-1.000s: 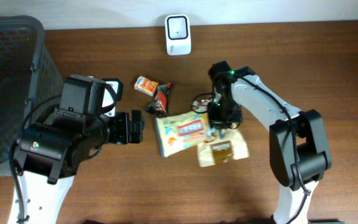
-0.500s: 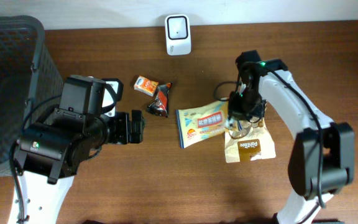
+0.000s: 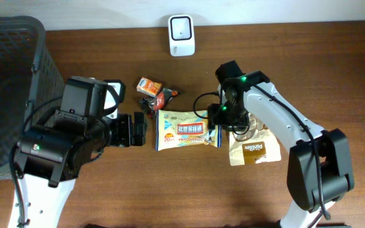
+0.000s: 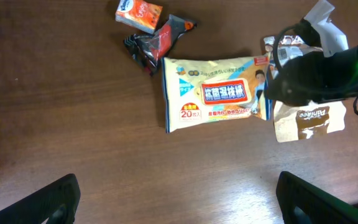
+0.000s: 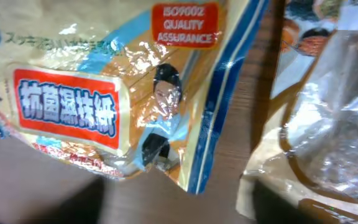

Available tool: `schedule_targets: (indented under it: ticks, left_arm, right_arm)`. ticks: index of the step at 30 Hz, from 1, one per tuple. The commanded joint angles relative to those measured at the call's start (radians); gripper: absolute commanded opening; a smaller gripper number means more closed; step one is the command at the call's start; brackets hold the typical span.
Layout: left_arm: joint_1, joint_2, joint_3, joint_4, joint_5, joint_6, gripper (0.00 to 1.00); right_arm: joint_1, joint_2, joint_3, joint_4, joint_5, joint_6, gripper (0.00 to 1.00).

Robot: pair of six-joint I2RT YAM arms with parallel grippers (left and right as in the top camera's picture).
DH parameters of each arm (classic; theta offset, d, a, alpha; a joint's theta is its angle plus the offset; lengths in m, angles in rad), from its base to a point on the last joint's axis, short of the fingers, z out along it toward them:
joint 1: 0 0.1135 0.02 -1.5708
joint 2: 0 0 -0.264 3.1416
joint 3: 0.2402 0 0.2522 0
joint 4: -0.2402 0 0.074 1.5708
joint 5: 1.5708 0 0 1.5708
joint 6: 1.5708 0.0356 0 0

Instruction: Scan the item barcode

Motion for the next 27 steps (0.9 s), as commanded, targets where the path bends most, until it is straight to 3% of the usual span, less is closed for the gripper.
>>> schedule_targets:
  ticks: [1,9,21,22,24,26,27]
  left_arm:
    - [0.002,-0.001,0.006,-0.002,-0.008,0.012,0.99]
    - [0.002,-0.001,0.006,0.034,-0.007,0.008,0.99]
    - [0.002,0.011,0.006,0.113,-0.006,-0.038,0.99]
    - [0.002,0.018,0.005,0.112,-0.006,-0.038,0.89]
    - [0.002,0.045,0.005,0.112,-0.006,-0.039,0.54]
    - [0.002,0.091,0.005,0.117,-0.003,-0.05,0.37]
    - [0.002,0.122,0.005,0.121,0.014,-0.051,0.22]
  right_arm:
    - [-0.042,-0.014,0.039,-0.066,0.074,-0.003,0.97]
    - [-0.096,-0.04,0.191,-0.27,0.117,-0.003,0.99]
    - [-0.09,-0.034,0.19,-0.13,-0.037,-0.003,0.96]
    - [-0.089,-0.034,0.19,-0.126,-0.037,-0.003,0.95]
    - [-0.088,-0.034,0.19,-0.119,-0.037,-0.003,0.88]
    - [-0.088,-0.034,0.19,-0.118,-0.037,-0.003,0.84]
    - [-0.088,-0.034,0.19,-0.109,-0.037,-0.003,0.77]
